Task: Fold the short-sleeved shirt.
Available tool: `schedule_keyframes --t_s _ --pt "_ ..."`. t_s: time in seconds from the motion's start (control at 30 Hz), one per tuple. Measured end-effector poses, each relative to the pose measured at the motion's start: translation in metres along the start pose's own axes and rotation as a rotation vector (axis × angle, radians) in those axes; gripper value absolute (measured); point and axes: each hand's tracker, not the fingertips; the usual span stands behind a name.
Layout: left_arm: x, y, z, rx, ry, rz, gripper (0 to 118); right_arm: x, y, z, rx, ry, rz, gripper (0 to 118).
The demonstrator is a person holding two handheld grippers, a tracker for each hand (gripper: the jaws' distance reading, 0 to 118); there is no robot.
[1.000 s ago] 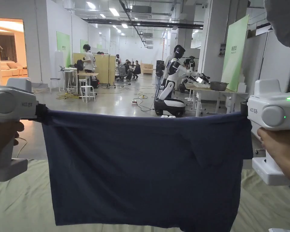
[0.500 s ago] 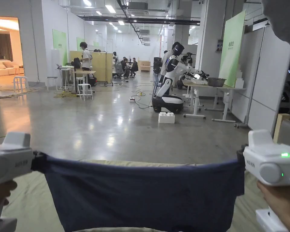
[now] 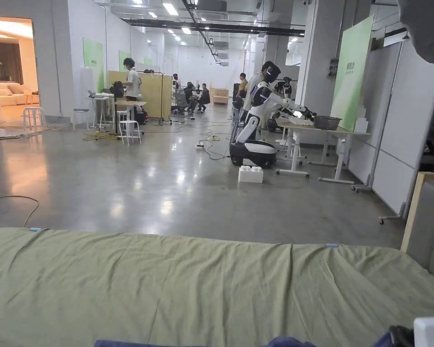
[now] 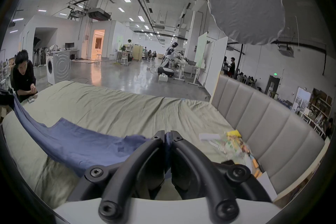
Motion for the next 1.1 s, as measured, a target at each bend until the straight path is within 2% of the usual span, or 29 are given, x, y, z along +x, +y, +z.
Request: schedule_keyframes --t_s 0.03,0.1,0.2,0.23,0.4,0.47,0.5,0.53,0.6,0.73,0.8,0.9,0.93,0.97,1.0,1.03,1.07,1.1 --pt "-0.002 -0.011 0.005 -0.015 0.001 -0.004 4 -0.001 -0.009 0.004 -0.055 0.022 -0.022 5" --pt "-0.003 -0.034 0.014 -0.048 0.005 0.001 4 -0.003 -0.026 0.022 -0.061 0.029 -0.002 5" --pt "-0.016 -0.059 0.024 -0.087 0.013 0.022 4 -0.006 -0.05 0.043 -0.12 0.034 -0.023 5" --pt "0.008 -0.063 0.043 -0.095 0.015 0.017 4 -0.007 -0.057 0.049 -0.149 0.043 -0.047 5" --pt "0.018 -0.084 0.061 -0.165 0.027 0.014 4 -0.018 -0.079 0.078 -0.192 0.016 0.006 5" --pt "0.024 -0.091 0.062 -0.203 0.016 0.038 4 -0.022 -0.086 0.078 -0.249 0.029 0.06 5" --pt "0.005 -0.101 0.043 -0.215 0.015 0.05 4 -0.022 -0.098 0.076 -0.332 0.048 -0.003 5" --pt "0.005 -0.105 0.039 -0.237 0.006 0.052 4 -0.024 -0.106 0.073 -0.378 0.072 -0.011 5" --pt "0.008 -0.115 0.024 -0.32 -0.01 0.034 4 -0.028 -0.125 0.062 -0.442 0.059 0.036 5" --pt "0.015 -0.129 0.0 -0.416 -0.004 -0.022 4 -0.034 -0.157 0.043 -0.525 0.072 0.031 5" --pt "0.02 -0.132 -0.006 -0.414 -0.006 -0.027 4 -0.04 -0.172 0.034 -0.603 0.075 0.068 5" --pt "0.025 -0.135 -0.011 -0.438 0.003 -0.026 7 -0.046 -0.186 0.029 -0.622 0.051 0.069 7" --pt "0.026 -0.135 -0.012 -0.436 0.011 -0.037 15 -0.046 -0.187 0.031 -0.622 0.047 0.051 17" --pt "0.026 -0.135 -0.013 -0.43 0.015 -0.048 28 -0.047 -0.187 0.033 -0.603 0.036 0.015 35" --pt "0.025 -0.134 -0.012 -0.397 0.025 -0.054 45 -0.048 -0.184 0.036 -0.587 0.033 -0.008 53" --pt "0.026 -0.137 -0.01 -0.363 0.044 -0.054 68 -0.05 -0.182 0.037 -0.577 0.037 -0.014 75" --pt "0.026 -0.136 -0.01 -0.339 0.058 -0.056 74 -0.051 -0.18 0.038 -0.55 0.029 -0.026 82" --pt "0.027 -0.133 -0.009 -0.32 0.062 -0.056 73 -0.053 -0.175 0.038 -0.512 0.019 -0.027 84"
